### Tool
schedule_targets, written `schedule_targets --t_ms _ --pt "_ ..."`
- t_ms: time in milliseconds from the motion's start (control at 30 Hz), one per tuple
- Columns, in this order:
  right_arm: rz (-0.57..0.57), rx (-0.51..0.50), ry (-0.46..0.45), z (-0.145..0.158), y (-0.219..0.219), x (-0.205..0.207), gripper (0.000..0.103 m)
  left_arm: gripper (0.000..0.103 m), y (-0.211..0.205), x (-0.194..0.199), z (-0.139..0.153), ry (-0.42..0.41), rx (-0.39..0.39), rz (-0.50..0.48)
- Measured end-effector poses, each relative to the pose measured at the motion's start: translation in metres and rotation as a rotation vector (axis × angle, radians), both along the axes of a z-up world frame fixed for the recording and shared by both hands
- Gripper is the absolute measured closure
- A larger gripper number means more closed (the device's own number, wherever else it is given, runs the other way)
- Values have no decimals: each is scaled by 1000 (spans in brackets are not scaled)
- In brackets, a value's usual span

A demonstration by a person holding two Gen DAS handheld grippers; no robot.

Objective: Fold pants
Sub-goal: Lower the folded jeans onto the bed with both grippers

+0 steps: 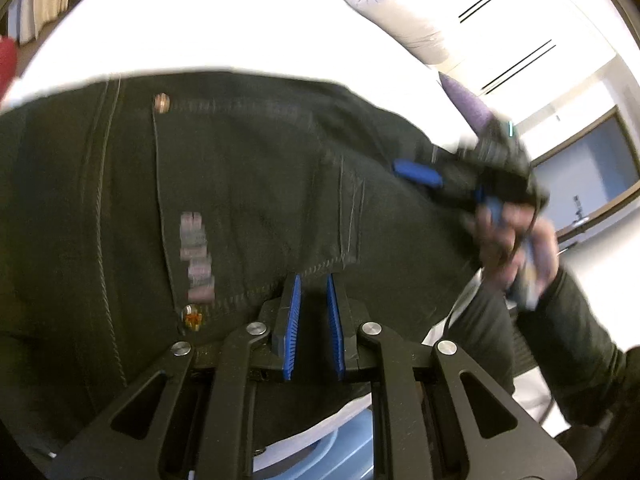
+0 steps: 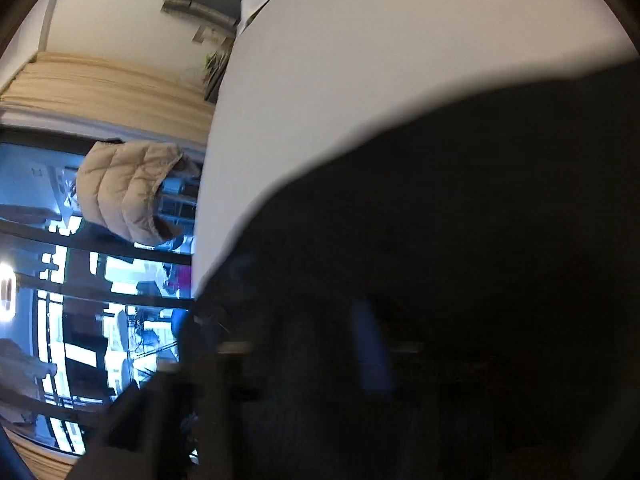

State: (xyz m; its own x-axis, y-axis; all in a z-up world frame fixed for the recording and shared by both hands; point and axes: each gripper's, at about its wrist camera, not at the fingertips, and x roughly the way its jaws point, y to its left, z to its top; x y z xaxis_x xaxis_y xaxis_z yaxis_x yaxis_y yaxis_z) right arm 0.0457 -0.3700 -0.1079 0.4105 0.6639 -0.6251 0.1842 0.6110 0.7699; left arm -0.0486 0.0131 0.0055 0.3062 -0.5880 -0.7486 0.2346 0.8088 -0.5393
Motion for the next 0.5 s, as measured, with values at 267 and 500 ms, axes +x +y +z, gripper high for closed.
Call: schedule_targets --t_ms 267,500 --pt "-375 10 33 -1 -94 -63 103 90 -96 87 26 -58 -109 -155" --pt "-559 -92 5 5 -146 -101 103 90 -116 129 -37 51 14 -144"
